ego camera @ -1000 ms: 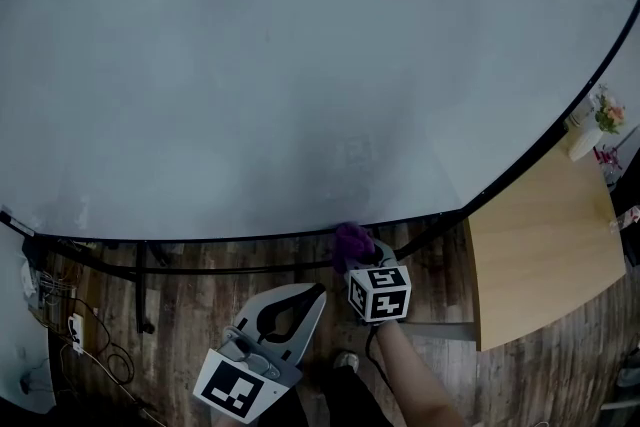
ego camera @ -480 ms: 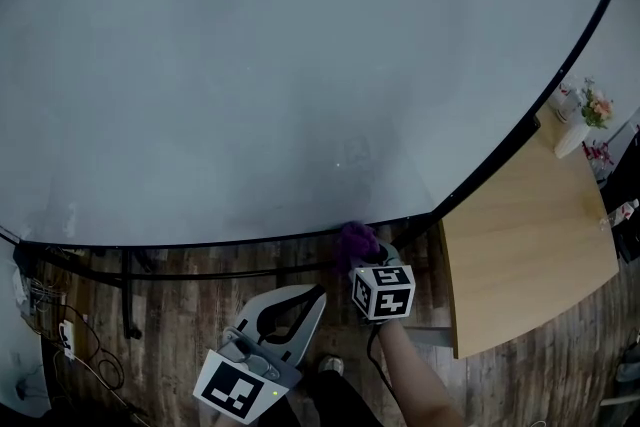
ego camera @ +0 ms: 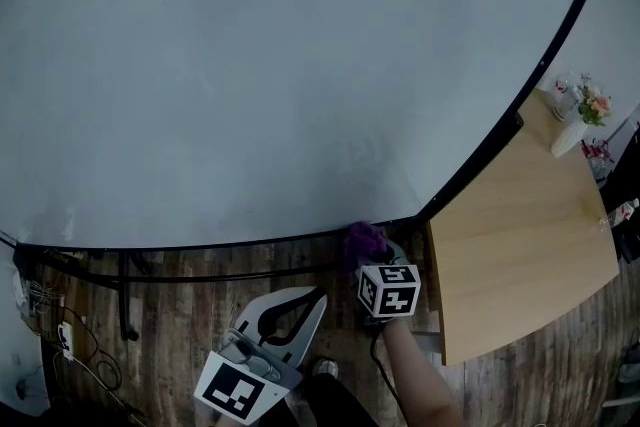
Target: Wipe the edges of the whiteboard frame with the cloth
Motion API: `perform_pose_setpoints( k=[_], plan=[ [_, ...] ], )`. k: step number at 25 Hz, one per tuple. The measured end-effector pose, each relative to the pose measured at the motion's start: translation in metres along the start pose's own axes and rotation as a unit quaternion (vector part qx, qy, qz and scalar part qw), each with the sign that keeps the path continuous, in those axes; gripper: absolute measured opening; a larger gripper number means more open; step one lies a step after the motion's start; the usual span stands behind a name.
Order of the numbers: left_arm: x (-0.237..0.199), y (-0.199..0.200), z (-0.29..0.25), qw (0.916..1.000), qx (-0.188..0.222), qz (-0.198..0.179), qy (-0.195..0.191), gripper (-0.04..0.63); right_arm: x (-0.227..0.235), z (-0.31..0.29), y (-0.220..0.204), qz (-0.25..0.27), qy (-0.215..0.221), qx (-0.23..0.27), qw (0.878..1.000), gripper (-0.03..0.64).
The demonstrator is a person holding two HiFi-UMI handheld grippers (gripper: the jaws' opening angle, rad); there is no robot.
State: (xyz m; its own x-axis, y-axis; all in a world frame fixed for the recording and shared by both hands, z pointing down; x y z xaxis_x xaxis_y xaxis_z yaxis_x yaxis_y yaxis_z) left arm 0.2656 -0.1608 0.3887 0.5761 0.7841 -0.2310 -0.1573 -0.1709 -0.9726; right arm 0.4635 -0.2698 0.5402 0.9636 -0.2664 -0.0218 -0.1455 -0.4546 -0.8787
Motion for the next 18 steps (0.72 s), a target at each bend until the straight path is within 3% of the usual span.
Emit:
perform_pose_setpoints(
  k=[18],
  plan=[
    [0.006, 0.002, -0.046, 0.9999, -0.011, -0.003, -0.007, 0.015, 0.063, 0.001, -0.009, -0.023, -0.034, -0.016, 0.999, 0.084]
  ],
)
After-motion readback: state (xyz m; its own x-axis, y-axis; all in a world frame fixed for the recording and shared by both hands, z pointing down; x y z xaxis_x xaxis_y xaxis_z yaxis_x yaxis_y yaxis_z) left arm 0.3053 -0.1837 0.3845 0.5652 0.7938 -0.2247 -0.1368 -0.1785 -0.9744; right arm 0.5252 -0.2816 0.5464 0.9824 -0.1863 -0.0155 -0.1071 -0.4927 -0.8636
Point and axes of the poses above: the fingertips, and each gripper's own axes: z backward along the fingers, x to its right, y out of its top, the point moved 8 cm from there along z, backward along the fingers, and after that the axes turned 10 degrees about z, right-handed, at the moved point
